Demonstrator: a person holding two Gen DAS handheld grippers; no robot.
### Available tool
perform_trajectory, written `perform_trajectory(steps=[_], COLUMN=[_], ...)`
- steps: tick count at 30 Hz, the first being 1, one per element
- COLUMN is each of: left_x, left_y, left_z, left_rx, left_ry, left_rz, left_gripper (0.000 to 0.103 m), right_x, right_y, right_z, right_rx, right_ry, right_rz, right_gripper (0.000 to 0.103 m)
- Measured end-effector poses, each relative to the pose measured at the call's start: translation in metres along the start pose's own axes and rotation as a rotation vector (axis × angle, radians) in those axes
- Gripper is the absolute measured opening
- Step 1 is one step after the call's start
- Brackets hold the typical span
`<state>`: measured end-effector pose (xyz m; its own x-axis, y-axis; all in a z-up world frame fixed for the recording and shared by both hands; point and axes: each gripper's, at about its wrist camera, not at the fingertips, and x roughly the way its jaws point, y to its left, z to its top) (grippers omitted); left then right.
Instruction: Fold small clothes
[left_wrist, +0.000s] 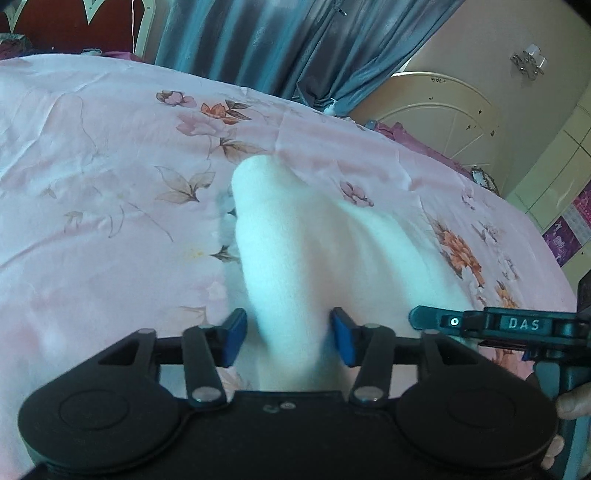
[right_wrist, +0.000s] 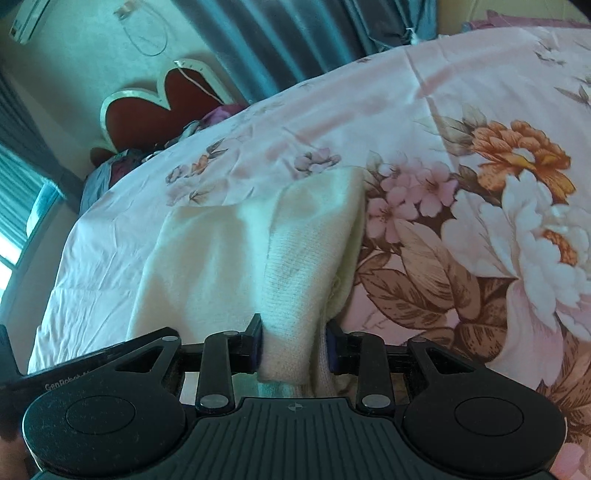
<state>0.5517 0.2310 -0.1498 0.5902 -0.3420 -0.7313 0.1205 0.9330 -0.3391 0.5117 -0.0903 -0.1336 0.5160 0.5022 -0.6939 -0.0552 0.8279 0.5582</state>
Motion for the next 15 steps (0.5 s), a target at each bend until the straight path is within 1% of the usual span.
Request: perform_trajectory(steps=[1,2,3,4,5,6,7,8,9,10,11,12,13,14,15], left_x=[0.000,-0.001,-0.005,-0.010,-0.018,-0.026,-0.035,-0.040,-0.042,-0.039,-0.034,-0.027,-0.019,-0.009,-0.003], left_y=[0.002,0.003,0.005,0.008,0.012,0.014,0.014,0.012,0.007,0.000,-0.008,-0.016,-0.024,-0.030,-0.037], left_z=[0.000,-0.001,-0.001,-0.001,-0.001,0.000,0.003,0.007,0.013,0.020,0.026,0.031,0.036,0.039,0.041], left_rx=[0.000,0.005,0.016,0.025,0.031,0.034,0.047,0.067,0.097,0.135,0.167,0.200,0.226,0.245,0.268], left_ry=[0.001,0.001,-0.004,-0.017,-0.039,-0.055,-0.082,-0.102,-0.112,-0.117,-0.115,-0.107,-0.093,-0.069,-0.054], left_rz=[0.000,0.007,0.030,0.048,0.058,0.064,0.070,0.066,0.051,0.037,0.033,0.025,0.013,0.018,0.032], left_gripper=[0.060,0.071,0.078,0.085,0.084,0.082,0.069,0.055,0.048,0.043,0.041,0.040,0.040,0.040,0.039], right_x=[0.001,0.000,-0.001,-0.006,-0.017,-0.031,-0.045,-0.054,-0.058,-0.056,-0.047,-0.037,-0.026,-0.013,-0.004], right_y=[0.000,0.000,0.000,0.000,0.002,0.004,0.008,0.010,0.014,0.020,0.027,0.033,0.037,0.041,0.044], right_z=[0.000,0.000,0.001,0.000,0.002,0.002,0.004,0.008,0.014,0.021,0.027,0.032,0.036,0.038,0.038], right_rx=[-0.002,-0.001,0.005,0.005,-0.014,-0.041,-0.078,-0.104,-0.127,-0.161,-0.201,-0.224,-0.244,-0.269,-0.297], right_ry=[0.001,0.003,0.003,-0.011,-0.056,-0.115,-0.190,-0.226,-0.243,-0.240,-0.213,-0.182,-0.156,-0.134,-0.117], right_rz=[-0.004,-0.003,-0.003,-0.025,-0.080,-0.134,-0.165,-0.158,-0.135,-0.123,-0.123,-0.117,-0.112,-0.121,-0.137], right_gripper=[0.031,0.031,0.036,0.040,0.054,0.066,0.066,0.066,0.059,0.051,0.035,0.025,0.020,0.015,0.014])
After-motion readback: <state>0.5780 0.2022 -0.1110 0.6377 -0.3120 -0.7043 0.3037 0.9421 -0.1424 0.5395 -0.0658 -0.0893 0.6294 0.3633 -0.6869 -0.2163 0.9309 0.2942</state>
